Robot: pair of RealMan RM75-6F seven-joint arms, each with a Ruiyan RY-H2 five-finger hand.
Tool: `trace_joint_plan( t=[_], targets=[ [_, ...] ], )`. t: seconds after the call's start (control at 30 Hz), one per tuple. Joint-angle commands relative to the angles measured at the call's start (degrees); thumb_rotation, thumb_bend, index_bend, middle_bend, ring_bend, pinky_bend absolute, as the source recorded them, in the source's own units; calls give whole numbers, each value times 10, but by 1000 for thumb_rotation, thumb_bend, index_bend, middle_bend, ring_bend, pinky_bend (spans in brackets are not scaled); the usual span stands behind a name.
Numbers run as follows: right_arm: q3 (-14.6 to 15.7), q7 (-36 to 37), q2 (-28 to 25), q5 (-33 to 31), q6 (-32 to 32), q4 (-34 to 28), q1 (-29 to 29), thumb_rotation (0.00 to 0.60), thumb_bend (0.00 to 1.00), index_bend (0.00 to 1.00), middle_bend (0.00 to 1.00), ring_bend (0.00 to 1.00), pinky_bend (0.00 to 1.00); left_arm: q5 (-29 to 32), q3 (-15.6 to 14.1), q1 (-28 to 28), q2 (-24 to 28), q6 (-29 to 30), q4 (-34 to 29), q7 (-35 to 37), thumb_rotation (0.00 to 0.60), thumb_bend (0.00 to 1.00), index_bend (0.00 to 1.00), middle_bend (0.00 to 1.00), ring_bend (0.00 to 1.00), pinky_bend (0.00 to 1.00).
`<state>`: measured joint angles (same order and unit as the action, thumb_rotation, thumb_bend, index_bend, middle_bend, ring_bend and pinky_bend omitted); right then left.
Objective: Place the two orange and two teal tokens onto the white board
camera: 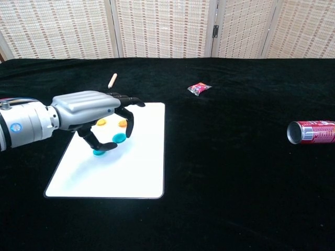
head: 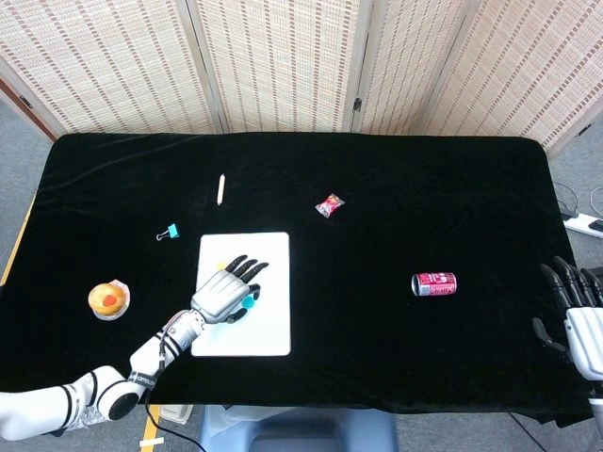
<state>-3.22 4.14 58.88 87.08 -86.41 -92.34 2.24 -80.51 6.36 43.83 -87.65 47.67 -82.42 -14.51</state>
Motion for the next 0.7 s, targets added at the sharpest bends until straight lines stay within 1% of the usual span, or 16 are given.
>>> trace_joint_plan(
  t=[0.03, 0.27, 0.57, 0.63, 0.7],
  targets=[
    [0, 0, 0, -1, 1, 0, 0, 600, 439, 0, 0, 0, 0, 13, -2, 5, -8, -6, 2, -11, 600, 476, 482, 60, 0, 0],
    [0, 1, 1, 0, 0, 1, 0, 600, 438, 0, 0, 0, 0, 42, -2, 15, -22, -18, 11, -32, 600, 476, 473, 60, 0, 0],
    [0, 2, 1, -2, 1, 3, -1, 600, 438, 0, 0, 0, 0, 61, -7, 21, -27, -19, 16, -48, 600, 475, 461, 60, 0, 0],
    [0, 3, 2, -3, 1, 3, -1, 600, 438, 0, 0, 0, 0, 65, -9, 22, -24, -21, 13, -50, 600, 475, 438, 60, 0, 0],
    [0, 3, 2, -3, 1, 4, -1, 600, 438, 0, 0, 0, 0, 69, -10, 22, -21, -24, 6, -47, 600, 473, 389, 59, 0, 0]
  ],
)
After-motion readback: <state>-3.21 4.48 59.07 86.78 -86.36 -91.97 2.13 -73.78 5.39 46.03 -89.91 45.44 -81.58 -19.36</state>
